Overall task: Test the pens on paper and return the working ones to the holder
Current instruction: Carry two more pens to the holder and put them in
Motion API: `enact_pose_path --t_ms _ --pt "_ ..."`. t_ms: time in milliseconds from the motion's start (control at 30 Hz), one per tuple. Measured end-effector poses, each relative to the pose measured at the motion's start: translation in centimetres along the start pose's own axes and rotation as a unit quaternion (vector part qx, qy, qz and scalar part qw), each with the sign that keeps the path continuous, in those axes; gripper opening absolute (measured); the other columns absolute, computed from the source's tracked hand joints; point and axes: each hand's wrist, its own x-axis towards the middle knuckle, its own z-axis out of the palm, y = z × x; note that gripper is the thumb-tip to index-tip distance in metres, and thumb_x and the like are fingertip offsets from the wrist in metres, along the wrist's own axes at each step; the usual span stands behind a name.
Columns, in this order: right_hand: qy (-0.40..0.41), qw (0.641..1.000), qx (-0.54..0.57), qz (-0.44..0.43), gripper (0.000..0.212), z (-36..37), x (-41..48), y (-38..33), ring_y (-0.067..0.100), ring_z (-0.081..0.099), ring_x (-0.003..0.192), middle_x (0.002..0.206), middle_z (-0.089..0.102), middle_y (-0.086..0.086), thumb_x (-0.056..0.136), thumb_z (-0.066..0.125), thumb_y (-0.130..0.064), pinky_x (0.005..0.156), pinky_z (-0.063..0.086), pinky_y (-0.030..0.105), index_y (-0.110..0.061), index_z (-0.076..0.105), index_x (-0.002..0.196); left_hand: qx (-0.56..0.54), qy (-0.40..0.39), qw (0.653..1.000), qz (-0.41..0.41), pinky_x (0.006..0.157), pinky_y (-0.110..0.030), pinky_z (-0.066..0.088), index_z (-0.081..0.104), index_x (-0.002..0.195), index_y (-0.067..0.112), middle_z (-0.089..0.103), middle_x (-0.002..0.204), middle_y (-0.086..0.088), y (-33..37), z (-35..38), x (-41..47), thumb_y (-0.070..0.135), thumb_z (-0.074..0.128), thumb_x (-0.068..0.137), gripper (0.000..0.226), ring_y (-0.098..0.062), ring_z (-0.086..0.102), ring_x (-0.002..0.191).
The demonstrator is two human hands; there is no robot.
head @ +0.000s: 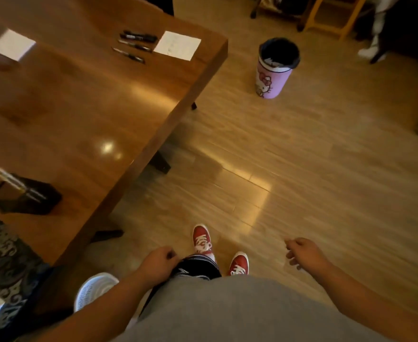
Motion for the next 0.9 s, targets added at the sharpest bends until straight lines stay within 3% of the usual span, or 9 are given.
enact_pose_path --t_ms 100,200,333,467,567,667,900 --pt "-0.01 0.999 -0.018 -0.035 0.029 -1.7 2.8 -4.8 0.024 0.061 0.06 0.078 0.068 0.012 0.098 0.055 -0.035 0.056 0.045 0.032 -0.009 0.063 0.087 -0.018 -0.001 0.999 -0.047 0.074 -0.038 0.05 0.061 0.086 0.009 0.065 0.081 -0.01 0.4 -1.1 1.9 0.028 0.06 0.091 0.019 -0.021 0.06 0.074" --pt "-0.012 0.998 -0.034 -0.058 0.029 -3.3 5.9 -9.6 0.023 0.063 0.063 0.08 0.069 0.01 0.098 0.054 -0.036 0.057 0.047 0.032 -0.011 0.063 0.087 -0.034 -0.007 0.997 -0.07 0.067 -0.035 0.046 0.057 0.083 0.006 0.062 0.077 -0.013 1.4 -2.6 5.2 0.025 0.059 0.092 0.02 -0.021 0.053 0.068" --pt "-0.018 0.997 -0.044 -0.064 0.031 -5.7 9.6 -15.1 0.022 0.064 0.065 0.082 0.069 0.011 0.098 0.054 -0.038 0.056 0.047 0.03 -0.011 0.065 0.087 -0.026 -0.014 0.996 -0.081 0.072 -0.036 0.05 0.061 0.089 0.006 0.067 0.086 -0.014 5.1 -5.8 11.0 0.03 0.056 0.094 0.024 -0.023 0.06 0.075" --pt "-0.009 0.998 -0.052 -0.041 0.032 -9.0 12.2 -19.0 0.021 0.064 0.065 0.083 0.07 0.011 0.098 0.054 -0.038 0.056 0.047 0.03 -0.009 0.065 0.088 -0.014 -0.038 0.997 -0.064 0.074 -0.033 0.049 0.062 0.094 0.015 0.066 0.09 -0.007 11.6 -10.4 16.2 0.031 0.055 0.095 0.018 -0.017 0.059 0.079" --pt "0.005 0.999 -0.047 -0.012 0.031 -11.8 13.6 -20.6 0.023 0.067 0.068 0.084 0.07 0.01 0.097 0.055 -0.039 0.057 0.049 0.031 -0.011 0.065 0.089 -0.001 -0.045 0.999 -0.019 0.067 -0.029 0.044 0.057 0.082 0.019 0.061 0.08 -0.004 18.1 -13.6 19.4 0.025 0.056 0.095 0.015 -0.018 0.057 0.075" --pt "0.024 0.999 -0.04 0.02 0.034 -14.5 15.1 -21.3 0.024 0.063 0.06 0.08 0.069 0.012 0.097 0.056 -0.036 0.055 0.046 0.031 -0.004 0.064 0.089 0.003 -0.034 0.999 0.018 0.071 -0.031 0.045 0.062 0.096 0.011 0.064 0.09 -0.006 24.5 -15.7 21.9 0.028 0.056 0.096 0.018 -0.018 0.06 0.084" --pt "0.0 0.996 -0.055 0.068 0.036 -20.7 20.5 -25.9 0.028 0.06 0.063 0.077 0.067 0.016 0.098 0.056 -0.033 0.061 0.046 0.035 0.0 0.066 0.088 0.02 -0.028 0.998 0.053 0.072 -0.026 0.045 0.06 0.105 0.018 0.063 0.099 -0.001 34.3 -19.1 26.7 0.036 0.053 0.097 0.021 -0.012 0.058 0.087"
